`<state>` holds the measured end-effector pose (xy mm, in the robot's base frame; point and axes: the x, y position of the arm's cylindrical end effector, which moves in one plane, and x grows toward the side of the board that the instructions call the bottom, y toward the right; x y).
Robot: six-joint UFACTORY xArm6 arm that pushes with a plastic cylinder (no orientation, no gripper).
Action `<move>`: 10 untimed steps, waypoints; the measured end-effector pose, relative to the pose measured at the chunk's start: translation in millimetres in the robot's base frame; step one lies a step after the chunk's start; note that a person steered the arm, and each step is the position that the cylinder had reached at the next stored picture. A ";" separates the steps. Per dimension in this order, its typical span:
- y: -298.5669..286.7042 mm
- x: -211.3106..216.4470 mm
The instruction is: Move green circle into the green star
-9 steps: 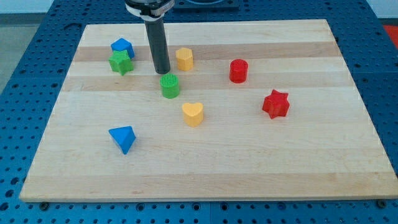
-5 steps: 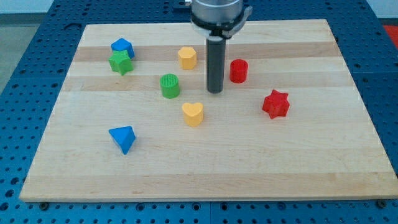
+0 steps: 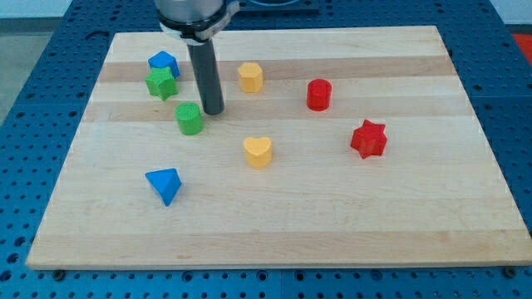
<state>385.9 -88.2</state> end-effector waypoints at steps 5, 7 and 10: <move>-61.6 26.5; -92.7 12.7; -162.1 93.7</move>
<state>479.6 -250.2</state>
